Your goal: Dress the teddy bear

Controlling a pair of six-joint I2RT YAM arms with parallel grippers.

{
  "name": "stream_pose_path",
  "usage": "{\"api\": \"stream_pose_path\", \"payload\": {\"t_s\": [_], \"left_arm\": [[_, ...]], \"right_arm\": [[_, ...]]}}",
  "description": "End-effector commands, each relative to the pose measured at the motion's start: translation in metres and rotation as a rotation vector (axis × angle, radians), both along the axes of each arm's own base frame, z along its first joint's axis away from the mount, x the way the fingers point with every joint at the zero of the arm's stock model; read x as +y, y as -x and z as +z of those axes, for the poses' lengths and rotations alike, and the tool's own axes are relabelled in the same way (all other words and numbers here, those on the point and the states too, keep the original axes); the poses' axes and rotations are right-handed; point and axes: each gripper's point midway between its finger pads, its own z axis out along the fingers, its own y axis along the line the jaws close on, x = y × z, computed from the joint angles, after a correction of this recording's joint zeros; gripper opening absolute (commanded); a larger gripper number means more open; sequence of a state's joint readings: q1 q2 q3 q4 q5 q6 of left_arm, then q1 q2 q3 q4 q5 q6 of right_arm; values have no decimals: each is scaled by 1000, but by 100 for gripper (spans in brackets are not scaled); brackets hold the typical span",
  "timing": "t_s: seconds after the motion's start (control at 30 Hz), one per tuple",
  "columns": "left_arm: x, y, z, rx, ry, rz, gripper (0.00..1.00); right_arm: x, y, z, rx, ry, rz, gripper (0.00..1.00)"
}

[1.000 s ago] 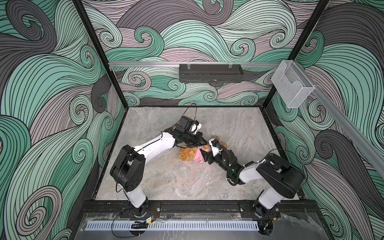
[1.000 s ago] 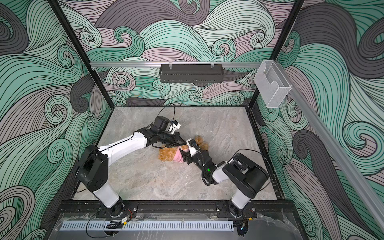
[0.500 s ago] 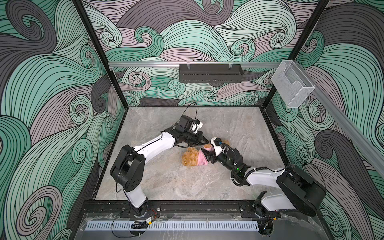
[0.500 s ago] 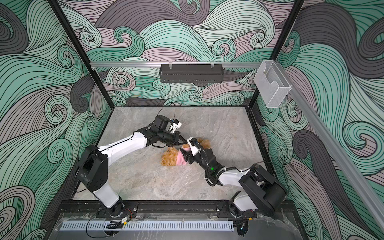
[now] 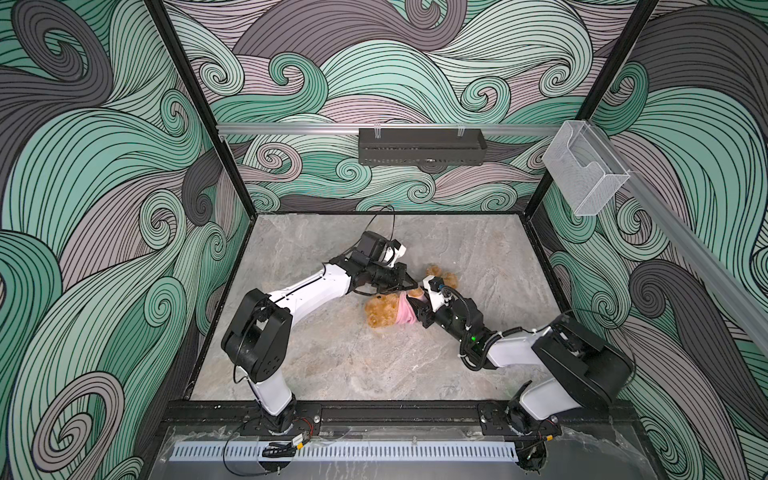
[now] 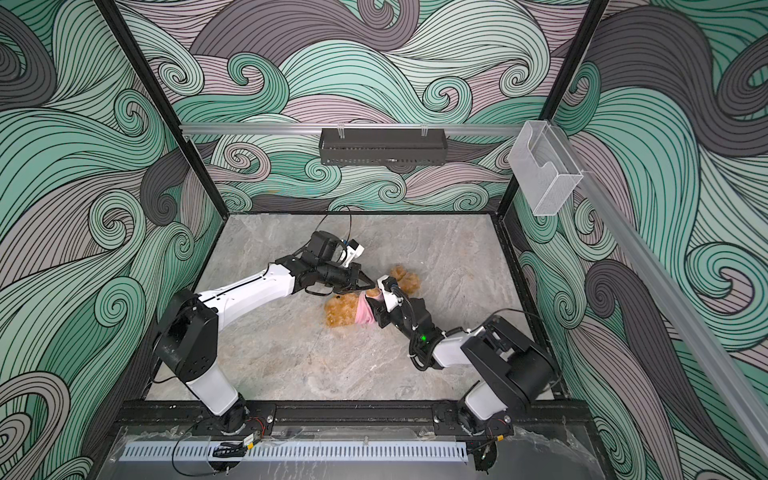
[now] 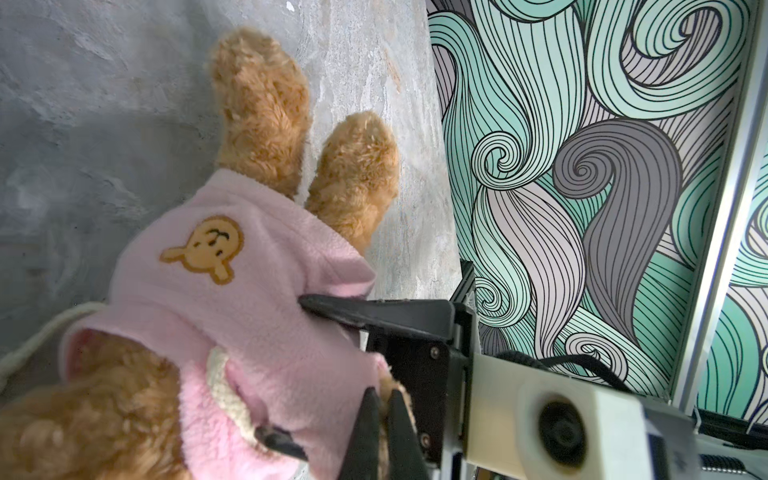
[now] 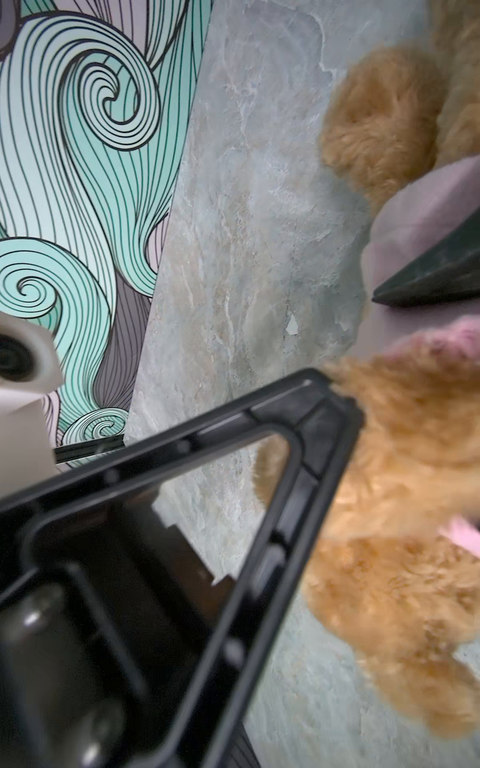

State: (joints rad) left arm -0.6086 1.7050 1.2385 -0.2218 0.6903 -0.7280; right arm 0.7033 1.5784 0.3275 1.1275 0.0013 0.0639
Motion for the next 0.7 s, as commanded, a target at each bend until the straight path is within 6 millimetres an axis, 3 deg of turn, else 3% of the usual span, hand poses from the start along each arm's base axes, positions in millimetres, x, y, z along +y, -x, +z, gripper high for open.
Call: {"api": "stream_pose_path", "payload": {"t_s": [0.0, 0.17, 0.4, 0.67], "left_arm": [[-11, 0, 46, -6, 162, -31, 0], [-17, -1, 63, 47, 233, -29, 0], [-14, 1, 85, 15, 228, -35, 0], [-3, 6, 72, -19, 130, -44, 0]], "right_arm": [[-28, 5, -57, 108, 106, -98, 52], [-32, 8, -80, 138, 150, -116, 54], [-36, 8, -84, 132, 158, -135, 58], [-40, 6, -79, 129, 181, -144, 68]]}}
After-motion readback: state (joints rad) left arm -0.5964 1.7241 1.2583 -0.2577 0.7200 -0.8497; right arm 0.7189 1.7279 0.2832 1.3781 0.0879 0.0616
